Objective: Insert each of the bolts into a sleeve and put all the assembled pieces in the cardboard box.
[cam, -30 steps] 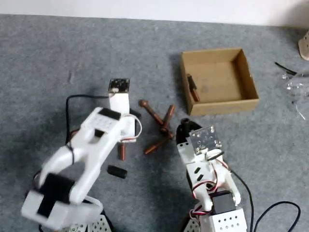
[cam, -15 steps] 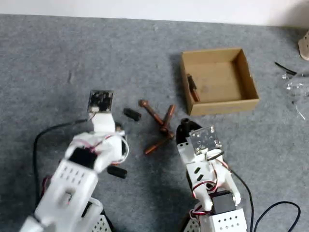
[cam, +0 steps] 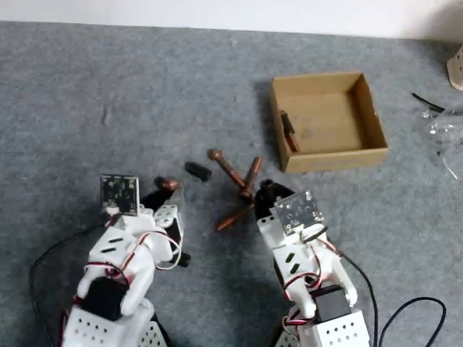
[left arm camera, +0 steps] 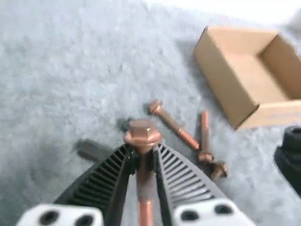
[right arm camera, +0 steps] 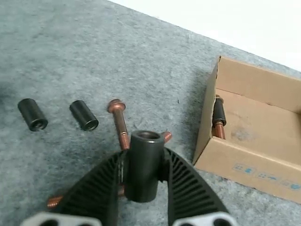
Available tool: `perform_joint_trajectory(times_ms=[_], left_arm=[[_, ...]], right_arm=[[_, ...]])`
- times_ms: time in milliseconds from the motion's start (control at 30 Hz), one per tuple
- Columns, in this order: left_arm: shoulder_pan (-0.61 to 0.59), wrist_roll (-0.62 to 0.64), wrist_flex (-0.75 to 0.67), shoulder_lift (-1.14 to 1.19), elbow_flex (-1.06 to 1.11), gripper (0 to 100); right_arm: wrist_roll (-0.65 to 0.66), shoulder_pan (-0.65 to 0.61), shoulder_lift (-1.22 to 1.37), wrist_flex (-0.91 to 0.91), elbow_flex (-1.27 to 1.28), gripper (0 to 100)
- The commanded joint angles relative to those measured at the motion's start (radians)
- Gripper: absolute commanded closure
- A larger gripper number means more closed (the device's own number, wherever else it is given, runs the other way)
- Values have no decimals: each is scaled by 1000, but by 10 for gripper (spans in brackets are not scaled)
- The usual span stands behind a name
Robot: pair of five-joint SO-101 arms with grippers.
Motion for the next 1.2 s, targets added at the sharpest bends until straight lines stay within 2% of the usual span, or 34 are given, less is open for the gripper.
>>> perform_joint_trajectory(times_ms=[0,167,767,933,1167], left_arm=[[-51,-2,-34,-19,-10,994],[-116,2,-91,-19,-8,994],[-114,2,-94,-19,-12,994],[-114,2,-230,-19,-8,994],[-113,2,-516,-15,-7,994]], right_arm=[[8,-8,-22,-36,91,994],[9,-7,-21,-36,91,994],[12,-13,-21,-27,91,994],[12,-15,-21,-30,91,993],[12,-61,-21,-47,91,993]])
